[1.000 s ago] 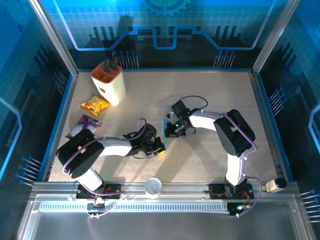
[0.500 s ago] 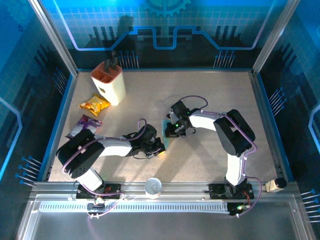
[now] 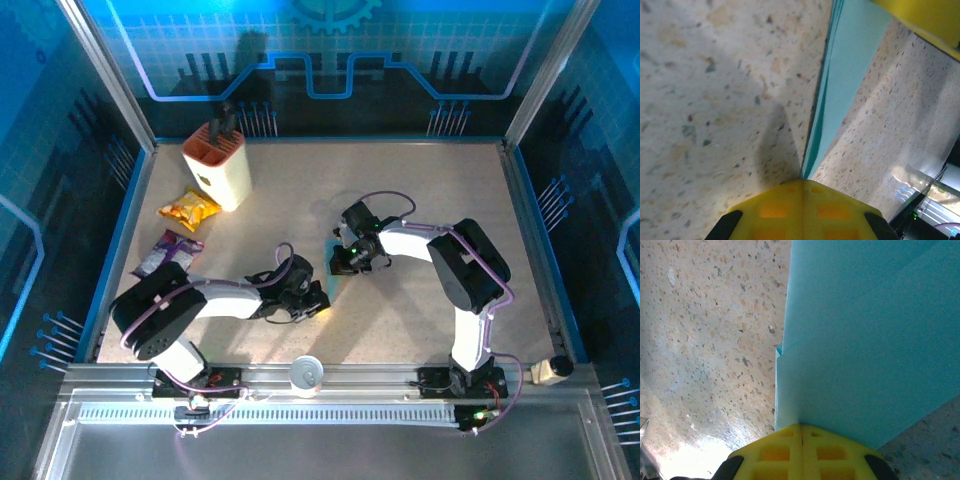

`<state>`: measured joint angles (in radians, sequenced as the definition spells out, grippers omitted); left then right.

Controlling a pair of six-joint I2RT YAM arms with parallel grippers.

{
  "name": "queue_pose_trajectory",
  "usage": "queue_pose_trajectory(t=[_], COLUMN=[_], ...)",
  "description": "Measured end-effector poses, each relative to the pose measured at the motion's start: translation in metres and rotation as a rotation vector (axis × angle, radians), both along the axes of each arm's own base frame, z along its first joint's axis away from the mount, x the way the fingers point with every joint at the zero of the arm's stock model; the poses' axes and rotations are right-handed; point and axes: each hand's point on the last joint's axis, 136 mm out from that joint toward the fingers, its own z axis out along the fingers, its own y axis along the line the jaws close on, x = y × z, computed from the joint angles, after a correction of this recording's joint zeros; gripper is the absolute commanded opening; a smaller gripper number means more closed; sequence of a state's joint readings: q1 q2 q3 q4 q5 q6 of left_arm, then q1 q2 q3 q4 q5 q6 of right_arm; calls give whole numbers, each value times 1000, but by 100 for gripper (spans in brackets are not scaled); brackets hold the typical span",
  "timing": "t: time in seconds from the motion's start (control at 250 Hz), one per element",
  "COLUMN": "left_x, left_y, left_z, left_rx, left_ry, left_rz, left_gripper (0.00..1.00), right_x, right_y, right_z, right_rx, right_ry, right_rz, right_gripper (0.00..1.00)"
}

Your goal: Fold a paper plane with a square sheet of paper (fold left side to right side)

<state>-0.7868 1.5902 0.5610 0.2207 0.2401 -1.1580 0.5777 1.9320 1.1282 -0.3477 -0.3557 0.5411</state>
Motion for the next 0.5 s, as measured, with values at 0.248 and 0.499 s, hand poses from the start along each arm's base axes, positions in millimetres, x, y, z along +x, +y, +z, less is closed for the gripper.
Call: queue_pose_trajectory(t=[0.248,0.499], left_x=[-3,16], left_y=[2,6], left_z=[19,37], left_rx=[-31,-78], left_ry=[-24,-49], left_rz=[2,30], left_gripper=[0,0], right_x=[0,0], right_y=[0,0], right_z=[0,0], right_rx=[-2,-2], right_ry=[4,4], right_rz=[0,0], right_gripper=[0,0])
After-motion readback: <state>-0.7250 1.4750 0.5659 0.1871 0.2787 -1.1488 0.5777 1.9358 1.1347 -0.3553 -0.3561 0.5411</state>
